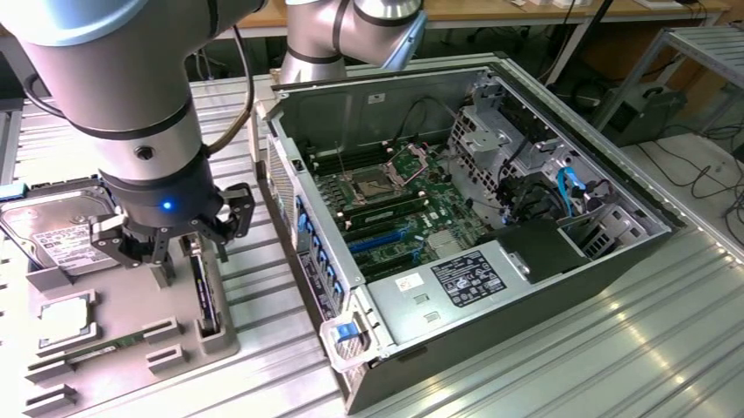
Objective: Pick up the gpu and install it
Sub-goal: 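Pick up the gpu and move the gpu toward the slot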
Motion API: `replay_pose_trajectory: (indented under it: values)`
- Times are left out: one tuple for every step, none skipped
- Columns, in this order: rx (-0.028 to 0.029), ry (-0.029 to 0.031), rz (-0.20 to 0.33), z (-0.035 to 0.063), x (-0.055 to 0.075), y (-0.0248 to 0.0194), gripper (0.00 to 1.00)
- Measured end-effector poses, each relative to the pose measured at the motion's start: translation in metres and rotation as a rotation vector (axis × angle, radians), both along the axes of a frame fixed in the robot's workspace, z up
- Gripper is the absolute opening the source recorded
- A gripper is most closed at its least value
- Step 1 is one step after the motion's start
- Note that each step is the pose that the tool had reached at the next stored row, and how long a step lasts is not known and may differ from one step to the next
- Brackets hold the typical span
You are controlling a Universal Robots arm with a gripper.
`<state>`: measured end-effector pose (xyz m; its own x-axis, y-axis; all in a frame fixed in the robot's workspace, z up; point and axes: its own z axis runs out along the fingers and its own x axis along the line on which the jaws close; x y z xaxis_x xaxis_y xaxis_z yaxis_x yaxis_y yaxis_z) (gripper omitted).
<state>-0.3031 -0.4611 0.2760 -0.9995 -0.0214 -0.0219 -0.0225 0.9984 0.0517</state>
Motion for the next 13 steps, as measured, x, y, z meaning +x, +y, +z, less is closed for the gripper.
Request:
replay_pose_trajectory:
  values:
    - [0.0001,0.0016,-0.002,-0.0007,0.0,0.0,0.6]
    - [0.0001,0.0017,-0.003,-0.0016,0.0,0.0,0.6]
    - [0.0002,0.0022,-0.004,-0.0029,0.0,0.0,0.6]
    - [0.0,0.0046,-0.005,-0.0043,0.0,0.0,0.6]
    - [0.0,0.007,-0.005,-0.0058,0.0,0.0001,0.6]
    - [0.0,0.0087,-0.006,-0.0075,0.0,0.0003,0.6]
    - [0.0,0.0093,-0.006,-0.0088,0.0,0.0003,0.6]
    - [0.0,0.01,-0.006,-0.0099,0.0,0.0003,0.6]
    - [0.0,0.0103,-0.006,-0.0112,0.0,0.0003,0.6]
    - [0.0,0.0107,-0.006,-0.0126,0.0,0.0003,0.6]
    - [0.0,0.0113,-0.006,-0.0142,0.0,0.0003,0.6]
    - [0.0,0.012,-0.006,-0.0162,0.0,0.0003,0.6]
    - [0.0,0.0127,-0.006,-0.0173,0.0,0.0003,0.6]
